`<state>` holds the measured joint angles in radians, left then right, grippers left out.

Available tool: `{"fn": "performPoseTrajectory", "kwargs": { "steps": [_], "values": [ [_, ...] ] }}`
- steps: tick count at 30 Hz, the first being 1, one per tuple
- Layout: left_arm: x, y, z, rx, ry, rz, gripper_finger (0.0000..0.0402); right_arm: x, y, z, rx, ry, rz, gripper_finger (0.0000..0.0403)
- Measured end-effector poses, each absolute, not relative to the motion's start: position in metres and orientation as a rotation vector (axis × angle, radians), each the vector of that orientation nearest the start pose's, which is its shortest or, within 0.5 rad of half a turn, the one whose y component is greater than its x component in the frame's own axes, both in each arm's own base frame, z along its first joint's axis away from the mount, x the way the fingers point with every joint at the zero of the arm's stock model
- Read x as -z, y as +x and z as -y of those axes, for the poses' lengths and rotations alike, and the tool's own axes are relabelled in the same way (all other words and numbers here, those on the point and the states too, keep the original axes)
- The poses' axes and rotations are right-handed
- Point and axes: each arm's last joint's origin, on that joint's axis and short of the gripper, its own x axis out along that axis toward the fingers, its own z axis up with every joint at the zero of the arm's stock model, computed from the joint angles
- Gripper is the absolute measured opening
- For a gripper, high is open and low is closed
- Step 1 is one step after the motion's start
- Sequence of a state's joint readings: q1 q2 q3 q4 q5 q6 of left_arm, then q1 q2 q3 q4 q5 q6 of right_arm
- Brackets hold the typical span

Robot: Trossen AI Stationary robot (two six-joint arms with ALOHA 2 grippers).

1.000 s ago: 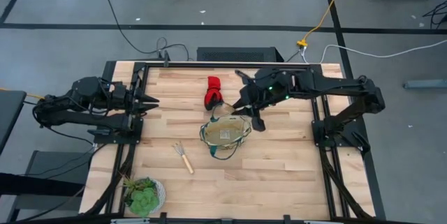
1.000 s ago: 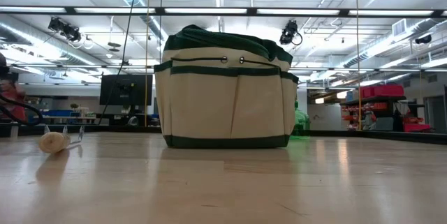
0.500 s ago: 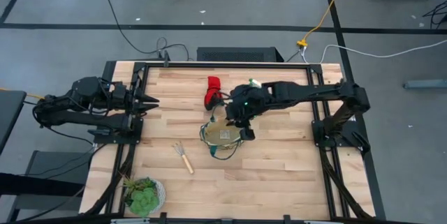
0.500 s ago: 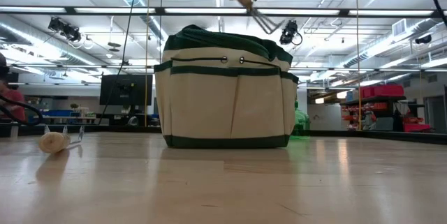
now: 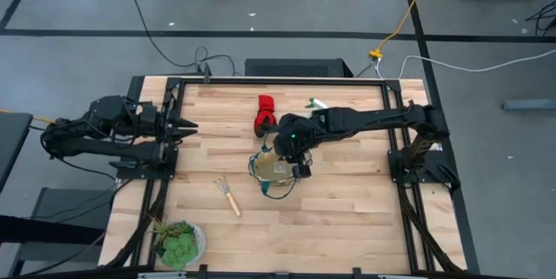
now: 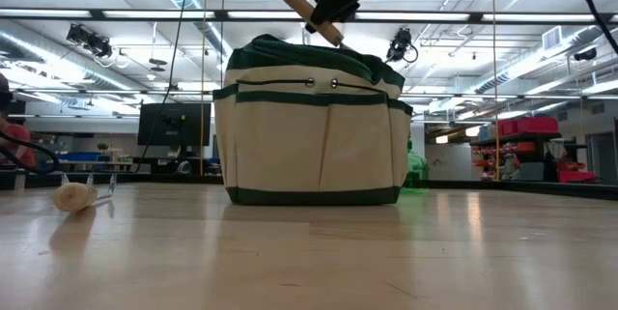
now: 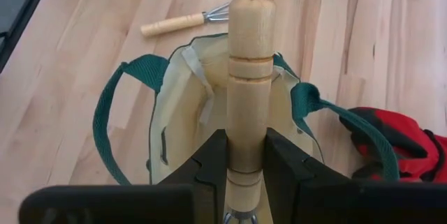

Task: Pick & Place Garden tools in Gardening bag
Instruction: Put the light brown trowel into the light brown and green gardening bag

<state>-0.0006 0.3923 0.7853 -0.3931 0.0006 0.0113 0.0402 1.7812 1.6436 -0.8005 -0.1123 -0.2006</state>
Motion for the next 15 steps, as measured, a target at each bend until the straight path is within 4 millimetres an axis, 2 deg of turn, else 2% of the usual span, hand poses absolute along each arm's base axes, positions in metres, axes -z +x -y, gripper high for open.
{"fn": "performPoseTrajectory", "kwargs": {
  "steps": [15],
  "values": [
    [-0.3537,0.0761,0.0,0.001,0.011,0.0,0.0071,-0.3094,0.3827,-0.0187,-0.243,-0.168,-0.92,0.007]
  ]
}}
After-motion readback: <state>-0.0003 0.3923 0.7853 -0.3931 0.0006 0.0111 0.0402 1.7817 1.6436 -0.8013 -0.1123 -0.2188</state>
